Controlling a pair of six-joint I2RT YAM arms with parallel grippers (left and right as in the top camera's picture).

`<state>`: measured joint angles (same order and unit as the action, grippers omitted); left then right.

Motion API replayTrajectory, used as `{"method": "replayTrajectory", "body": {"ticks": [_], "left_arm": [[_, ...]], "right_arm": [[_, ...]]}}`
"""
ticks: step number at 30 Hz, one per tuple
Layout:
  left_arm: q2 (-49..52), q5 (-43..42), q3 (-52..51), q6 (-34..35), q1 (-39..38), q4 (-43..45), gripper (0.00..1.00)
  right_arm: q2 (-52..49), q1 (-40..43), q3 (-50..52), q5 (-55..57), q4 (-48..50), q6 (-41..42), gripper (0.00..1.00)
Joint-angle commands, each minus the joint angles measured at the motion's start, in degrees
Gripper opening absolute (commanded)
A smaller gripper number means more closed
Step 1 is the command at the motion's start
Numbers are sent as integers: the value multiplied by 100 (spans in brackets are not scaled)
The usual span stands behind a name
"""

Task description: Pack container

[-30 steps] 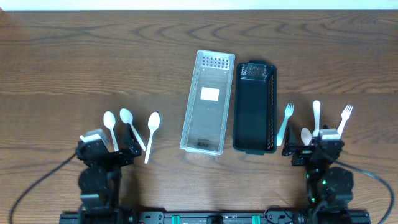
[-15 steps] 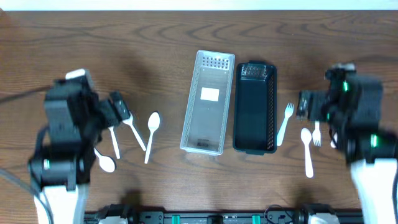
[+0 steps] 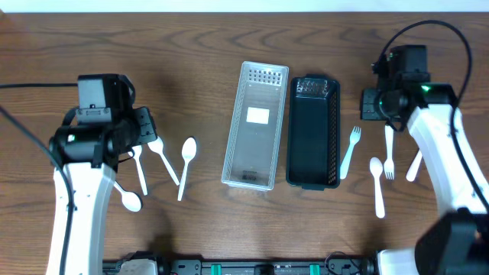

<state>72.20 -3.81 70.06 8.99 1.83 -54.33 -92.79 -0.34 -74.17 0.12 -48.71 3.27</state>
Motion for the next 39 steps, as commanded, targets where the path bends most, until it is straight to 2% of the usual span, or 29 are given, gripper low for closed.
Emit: {"method": "replayTrajectory", "body": {"ticks": [1,5,14,23,28,32,34,39], "left_arm": [[190,-33,105,-55,-2,-94,25],[343,-33,105,-55,-2,-142,20],[367,-33,105,-57,-2,-162,20],[367,-31,105,-59,-2,-177,20],[367,-31,105,-59,-2,-179,21],[367,-31,105,-59,-2,-179,21],[367,-31,105,-59,-2,-179,22],[367,-31,105,-59,-2,-179,34]], "right_arm": [[-345,48,-96,-302,109,11,1],[-737,48,-96,-804,190,4,3],[-1381,-129,-96,-1508,190,-37,6],[-1449,-286,-96,-2428,625,-181,9],[-1449,-284,-96,-2516,820,-74,11],[-1447,-282,-96,-2214,817,-57,22],[-1445,-267,-98,-1755,765,96,23],[-1283,-142,-205,-120,334,684,37]]}}
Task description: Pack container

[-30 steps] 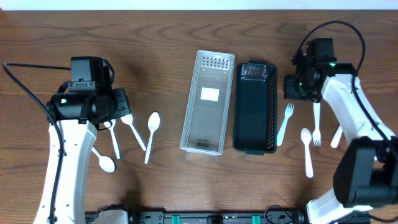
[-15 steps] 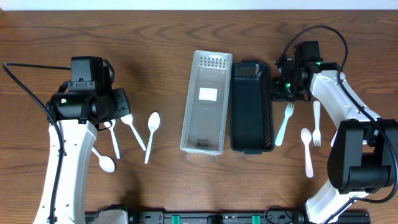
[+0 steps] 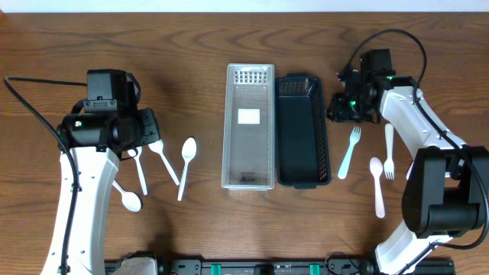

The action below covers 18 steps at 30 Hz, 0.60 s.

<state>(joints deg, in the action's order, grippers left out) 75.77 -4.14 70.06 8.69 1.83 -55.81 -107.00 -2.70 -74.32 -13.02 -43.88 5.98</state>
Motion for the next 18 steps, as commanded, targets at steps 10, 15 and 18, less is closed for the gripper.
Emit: {"method": "replayTrajectory", "body": {"ticks": [10,15,18], "left_arm": [[11,2,105,-28,-2,-48,51],[11,2,105,-28,-2,-94,57],[11,2,105,-28,-2,-98,57]], "right_arm": [[1401,313,-507,2365,-1495,769,81],[1582,741,-485,2354,-2006,769,97],[1478,1106,-365,2347,-1952,769,99]]}}
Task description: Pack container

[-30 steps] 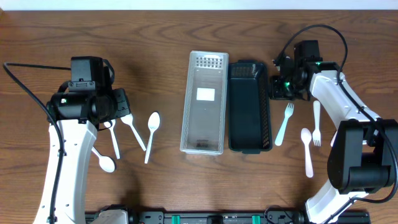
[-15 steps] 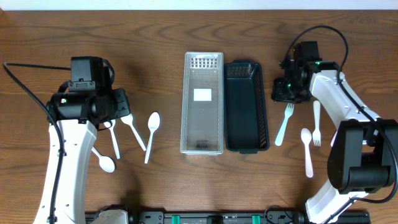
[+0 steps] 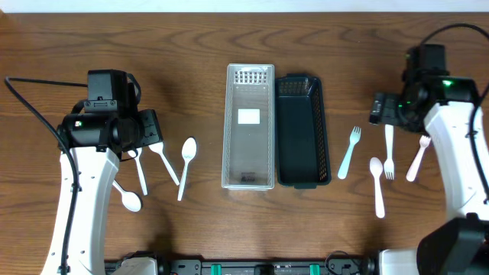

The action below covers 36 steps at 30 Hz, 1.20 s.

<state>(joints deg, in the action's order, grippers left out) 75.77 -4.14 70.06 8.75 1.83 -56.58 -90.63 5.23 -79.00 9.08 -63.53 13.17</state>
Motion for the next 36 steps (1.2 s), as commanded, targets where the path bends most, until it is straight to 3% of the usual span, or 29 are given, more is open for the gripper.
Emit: {"method": "replayTrajectory", "body": {"ticks": [1,6,16,32,36], "left_arm": [[11,2,105,-35,-2,-22,58],[11,2,105,-35,-2,-20,62],[11,2,105,-35,-2,-20,62],[11,4,105,-35,-2,-17,63],[11,2,105,-35,-2,-17,63]], "right_arm": [[-223,444,138,101,28,50,99],[-586,793,280,-94,216,-72,98],[-1327,772,719,-345,769,-350,98],[-1360,778,2090,-597,2249,-358,93],[-1360,778,2225,-612,2385,-356,87]]}}
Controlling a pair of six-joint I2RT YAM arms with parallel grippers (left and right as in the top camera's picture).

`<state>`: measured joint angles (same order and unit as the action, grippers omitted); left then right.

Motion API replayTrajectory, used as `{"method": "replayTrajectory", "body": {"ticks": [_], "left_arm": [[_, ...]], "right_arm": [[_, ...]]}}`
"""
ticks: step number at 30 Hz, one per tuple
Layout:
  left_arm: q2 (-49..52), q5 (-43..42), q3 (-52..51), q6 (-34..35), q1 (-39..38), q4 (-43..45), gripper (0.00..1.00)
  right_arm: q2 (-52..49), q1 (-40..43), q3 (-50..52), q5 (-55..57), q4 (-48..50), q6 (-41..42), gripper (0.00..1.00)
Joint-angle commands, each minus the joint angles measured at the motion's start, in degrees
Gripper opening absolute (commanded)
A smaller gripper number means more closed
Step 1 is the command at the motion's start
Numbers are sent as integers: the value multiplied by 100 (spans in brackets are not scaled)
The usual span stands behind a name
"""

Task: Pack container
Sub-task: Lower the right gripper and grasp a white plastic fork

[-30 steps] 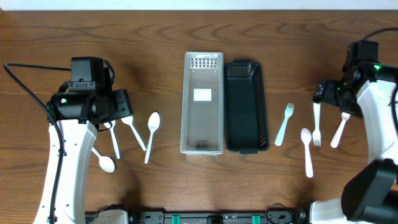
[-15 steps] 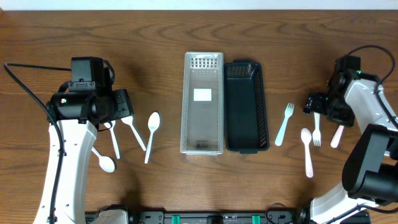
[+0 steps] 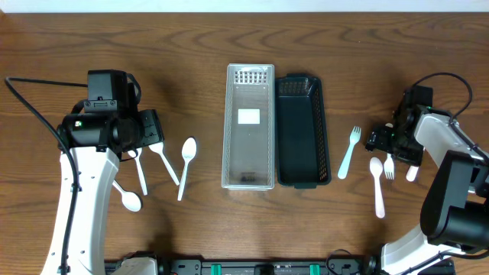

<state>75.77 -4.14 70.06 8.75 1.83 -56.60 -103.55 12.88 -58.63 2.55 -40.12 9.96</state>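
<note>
A clear plastic container (image 3: 250, 126) and a black slotted container (image 3: 302, 130) stand side by side at mid-table, both without cutlery inside. White plastic spoons (image 3: 186, 162) lie to the left, and my left gripper (image 3: 145, 137) hovers over their upper ends. To the right lie a fork (image 3: 349, 150), a spoon (image 3: 377, 183), a second fork (image 3: 389, 165) and one more utensil (image 3: 413, 173). My right gripper (image 3: 380, 141) sits low over the top of the second fork. From overhead the jaws of both grippers are hidden.
The wooden table (image 3: 229, 38) carries only the containers and cutlery. A black cable (image 3: 30, 99) runs from the left arm across the left side. The right arm's forearm covers part of the rightmost utensil.
My right gripper has moved from beside the table's right edge, level with the containers' tops, down and inward to just above the forks and spoon. The left arm, containers and cutlery are unchanged.
At first both containers stood slightly askew and further right, with the right gripper beside them. Then the right gripper was against the black container, and both stood straight and further left. It was then back at the right, and now sits low over the right-hand cutlery.
</note>
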Motion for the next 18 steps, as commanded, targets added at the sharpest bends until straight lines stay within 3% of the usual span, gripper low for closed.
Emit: {"method": "replayTrajectory", "body": {"ticks": [1,9,18], "left_arm": [[11,4,105,-35,-2,-17,63],[11,2,105,-35,-2,-17,63],[11,4,105,-35,-2,-17,63]], "right_arm": [[-68,13,199,39,52,-33,82],[-68,13,208,39,52,-33,45],[-68,13,208,39,63,-28,25]]}}
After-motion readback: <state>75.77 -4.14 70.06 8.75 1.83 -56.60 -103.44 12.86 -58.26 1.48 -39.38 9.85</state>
